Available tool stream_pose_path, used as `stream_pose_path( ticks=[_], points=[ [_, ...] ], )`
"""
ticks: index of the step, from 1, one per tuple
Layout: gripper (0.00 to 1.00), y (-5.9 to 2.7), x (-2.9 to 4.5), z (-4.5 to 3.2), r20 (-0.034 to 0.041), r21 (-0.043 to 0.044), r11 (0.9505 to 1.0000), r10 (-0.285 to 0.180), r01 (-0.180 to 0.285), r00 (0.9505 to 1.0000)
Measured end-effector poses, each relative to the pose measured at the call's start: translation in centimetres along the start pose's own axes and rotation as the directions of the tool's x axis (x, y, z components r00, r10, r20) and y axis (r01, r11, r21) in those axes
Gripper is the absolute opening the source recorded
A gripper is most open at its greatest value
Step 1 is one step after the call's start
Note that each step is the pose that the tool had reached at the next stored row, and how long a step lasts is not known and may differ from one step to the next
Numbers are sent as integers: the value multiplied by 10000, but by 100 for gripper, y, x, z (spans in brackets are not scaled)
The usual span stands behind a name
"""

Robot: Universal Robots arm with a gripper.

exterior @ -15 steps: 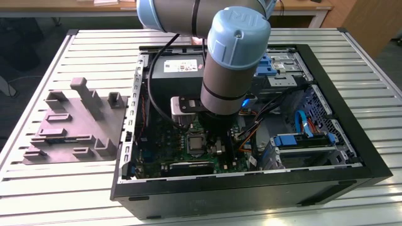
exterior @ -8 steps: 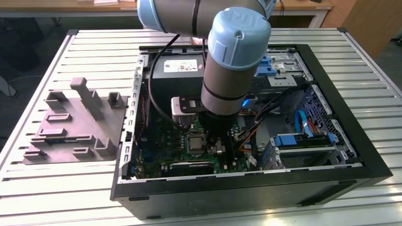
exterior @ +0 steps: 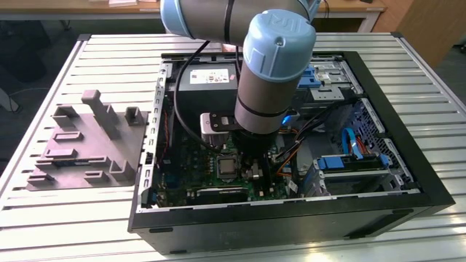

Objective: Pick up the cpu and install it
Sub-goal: 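Install the first cpu locking lever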

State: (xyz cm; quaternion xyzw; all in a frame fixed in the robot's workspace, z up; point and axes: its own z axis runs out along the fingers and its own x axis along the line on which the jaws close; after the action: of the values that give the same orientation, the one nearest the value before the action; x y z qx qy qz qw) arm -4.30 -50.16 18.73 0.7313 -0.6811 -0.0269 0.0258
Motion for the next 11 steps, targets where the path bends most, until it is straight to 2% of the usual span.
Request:
stream_pose_path(
  ticks=[11],
  points=[
    [11,-2,0,1,42,4,10000,-12,12,10000]
  ],
)
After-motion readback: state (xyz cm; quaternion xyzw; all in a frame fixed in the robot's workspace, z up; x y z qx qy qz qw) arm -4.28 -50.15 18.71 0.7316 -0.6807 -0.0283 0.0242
